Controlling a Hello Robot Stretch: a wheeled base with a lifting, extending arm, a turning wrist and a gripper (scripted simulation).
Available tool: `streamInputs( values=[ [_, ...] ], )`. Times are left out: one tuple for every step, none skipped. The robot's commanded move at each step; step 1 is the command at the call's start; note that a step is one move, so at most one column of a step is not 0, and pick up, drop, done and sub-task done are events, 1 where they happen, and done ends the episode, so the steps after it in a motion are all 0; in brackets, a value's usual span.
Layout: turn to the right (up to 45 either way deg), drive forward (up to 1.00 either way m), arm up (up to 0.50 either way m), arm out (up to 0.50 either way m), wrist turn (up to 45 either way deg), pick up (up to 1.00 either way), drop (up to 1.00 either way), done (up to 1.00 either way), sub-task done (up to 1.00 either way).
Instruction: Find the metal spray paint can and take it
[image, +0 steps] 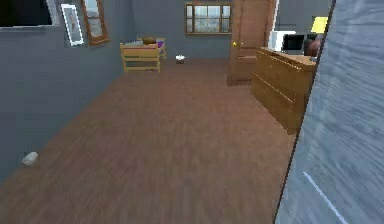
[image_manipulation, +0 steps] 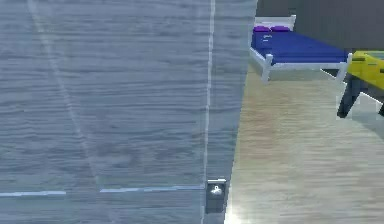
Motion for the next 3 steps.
streamInputs(
  values=[
    [0.0, 1.0, 0.0, 0.0, 0.0, 0.0, 0.0, 0.0, 0.0],
    [0.0, 1.0, 0.0, 0.0, 0.0, 0.0, 0.0, 0.0, 0.0],
    [0.0, 1.0, 0.0, 0.0, 0.0, 0.0, 0.0, 0.0, 0.0]
  ],
)
